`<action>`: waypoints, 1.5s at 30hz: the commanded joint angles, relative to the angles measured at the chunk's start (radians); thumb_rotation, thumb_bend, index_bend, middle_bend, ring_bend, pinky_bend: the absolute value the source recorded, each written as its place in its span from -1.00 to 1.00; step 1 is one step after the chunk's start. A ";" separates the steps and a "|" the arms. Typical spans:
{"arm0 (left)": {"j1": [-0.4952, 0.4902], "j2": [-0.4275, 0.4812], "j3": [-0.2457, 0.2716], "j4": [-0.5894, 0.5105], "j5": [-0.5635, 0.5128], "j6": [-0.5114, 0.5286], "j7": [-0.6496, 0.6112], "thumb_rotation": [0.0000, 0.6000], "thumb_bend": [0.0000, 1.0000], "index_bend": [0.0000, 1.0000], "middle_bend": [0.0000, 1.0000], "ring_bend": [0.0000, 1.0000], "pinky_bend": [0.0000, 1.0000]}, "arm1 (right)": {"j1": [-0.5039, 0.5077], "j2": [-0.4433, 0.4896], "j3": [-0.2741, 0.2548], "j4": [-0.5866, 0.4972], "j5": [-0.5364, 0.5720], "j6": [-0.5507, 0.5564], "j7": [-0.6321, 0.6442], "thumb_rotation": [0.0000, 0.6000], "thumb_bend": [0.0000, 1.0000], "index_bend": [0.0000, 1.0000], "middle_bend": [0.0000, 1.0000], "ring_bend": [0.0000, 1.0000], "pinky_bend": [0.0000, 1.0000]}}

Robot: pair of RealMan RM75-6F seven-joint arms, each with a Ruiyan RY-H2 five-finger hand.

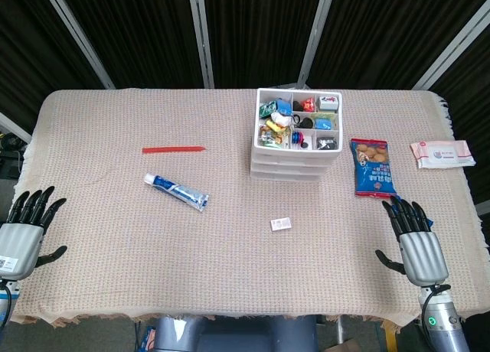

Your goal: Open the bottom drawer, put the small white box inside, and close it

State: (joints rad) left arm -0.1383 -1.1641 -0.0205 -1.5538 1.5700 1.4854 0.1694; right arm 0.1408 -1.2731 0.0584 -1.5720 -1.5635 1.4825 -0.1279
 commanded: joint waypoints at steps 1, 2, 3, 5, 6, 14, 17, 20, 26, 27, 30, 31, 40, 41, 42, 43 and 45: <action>0.000 0.000 0.000 0.000 0.000 0.000 0.000 1.00 -0.80 -0.72 -1.00 -1.00 -1.00 | 0.000 0.000 0.000 0.000 0.000 0.000 0.000 1.00 -0.77 -0.93 -1.00 -1.00 -1.00; 0.000 0.000 0.000 0.001 0.000 0.000 0.000 1.00 -0.80 -0.72 -1.00 -1.00 -1.00 | 0.000 0.000 0.000 0.000 0.000 0.000 0.000 1.00 -0.77 -0.93 -1.00 -1.00 -1.00; 0.000 0.000 0.000 0.001 0.000 0.000 0.000 1.00 -0.80 -0.72 -1.00 -1.00 -1.00 | 0.000 0.000 0.000 0.000 0.000 0.000 0.000 1.00 -0.77 -0.93 -1.00 -1.00 -1.00; 0.000 0.000 0.000 0.000 -0.001 0.000 0.000 1.00 -0.79 -0.72 -1.00 -1.00 -1.00 | 0.001 0.000 0.000 0.000 -0.001 0.000 0.000 1.00 -0.77 -0.93 -1.00 -1.00 -1.00; 0.000 0.000 0.000 0.000 -0.001 0.000 0.000 1.00 -0.79 -0.72 -1.00 -1.00 -1.00 | 0.000 0.000 0.000 0.000 -0.001 0.000 0.000 1.00 -0.77 -0.93 -1.00 -1.00 -1.00; -0.002 -0.001 -0.001 0.003 -0.004 -0.005 -0.005 1.00 -0.80 -0.72 -1.00 -1.00 -1.00 | 0.002 -0.003 0.001 0.001 0.000 -0.002 -0.003 1.00 -0.77 -0.93 -1.00 -1.00 -1.00; -0.004 -0.001 -0.001 0.005 -0.003 -0.007 -0.009 1.00 -0.79 -0.72 -1.00 -1.00 -1.00 | 0.004 -0.005 0.002 0.002 0.004 -0.007 -0.006 1.00 -0.77 -0.93 -1.00 -1.00 -1.00; -0.004 -0.001 -0.001 0.007 -0.003 -0.007 -0.013 1.00 -0.79 -0.72 -1.00 -1.00 -1.00 | 0.003 -0.006 0.002 -0.001 0.006 -0.007 -0.008 1.00 -0.77 -0.93 -1.00 -1.00 -1.00; -0.004 -0.002 0.000 0.005 0.006 0.000 -0.011 1.00 -0.79 -0.72 -1.00 -1.00 -1.00 | 0.000 -0.001 -0.002 -0.014 0.010 -0.011 0.001 1.00 -0.77 -0.92 -1.00 -1.00 -1.00; -0.003 -0.003 0.001 0.005 0.009 0.001 -0.008 1.00 -0.79 -0.72 -1.00 -1.00 -1.00 | 0.000 0.001 -0.002 -0.017 0.011 -0.011 0.006 1.00 -0.77 -0.92 -0.96 -1.00 -0.99; -0.002 -0.004 0.002 0.008 0.011 0.004 -0.001 1.00 -0.79 -0.72 -1.00 -1.00 -1.00 | 0.001 0.005 0.008 -0.037 0.000 0.007 0.033 1.00 -0.76 -0.85 -0.62 -0.78 -0.74; -0.001 -0.005 0.002 0.008 0.011 0.006 0.000 1.00 -0.79 -0.72 -1.00 -1.00 -1.00 | 0.002 0.004 0.012 -0.043 -0.006 0.014 0.041 1.00 -0.75 -0.82 -0.45 -0.60 -0.56; -0.001 -0.014 -0.001 0.026 0.029 0.024 0.000 1.00 -0.79 -0.72 -1.00 -1.00 -1.00 | 0.068 0.016 0.102 -0.293 0.245 -0.162 0.177 1.00 -0.37 -0.75 0.48 0.38 0.24; -0.001 -0.015 -0.001 0.028 0.030 0.028 -0.002 1.00 -0.79 -0.72 -1.00 -1.00 -1.00 | 0.086 0.019 0.125 -0.333 0.317 -0.209 0.195 1.00 -0.28 -0.75 0.51 0.42 0.26; 0.000 -0.016 -0.002 0.030 0.031 0.030 -0.004 1.00 -0.79 -0.72 -1.00 -1.00 -1.00 | 0.097 0.021 0.140 -0.353 0.360 -0.236 0.203 1.00 -0.24 -0.75 0.52 0.44 0.27; 0.000 -0.017 -0.003 0.032 0.032 0.034 -0.007 1.00 -0.79 -0.72 -1.00 -1.00 -1.00 | 0.116 0.020 0.165 -0.382 0.433 -0.277 0.223 1.00 -0.18 -0.75 0.54 0.45 0.28; 0.001 -0.018 -0.003 0.035 0.034 0.038 -0.012 1.00 -0.78 -0.73 -1.00 -1.00 -1.00 | 0.146 0.014 0.203 -0.413 0.541 -0.335 0.253 1.00 -0.12 -0.75 0.55 0.46 0.28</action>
State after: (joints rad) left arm -0.1376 -1.1811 -0.0235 -1.5199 1.6033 1.5226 0.1586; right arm 0.2159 -1.2615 0.1722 -1.8682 -1.2426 1.2968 0.0500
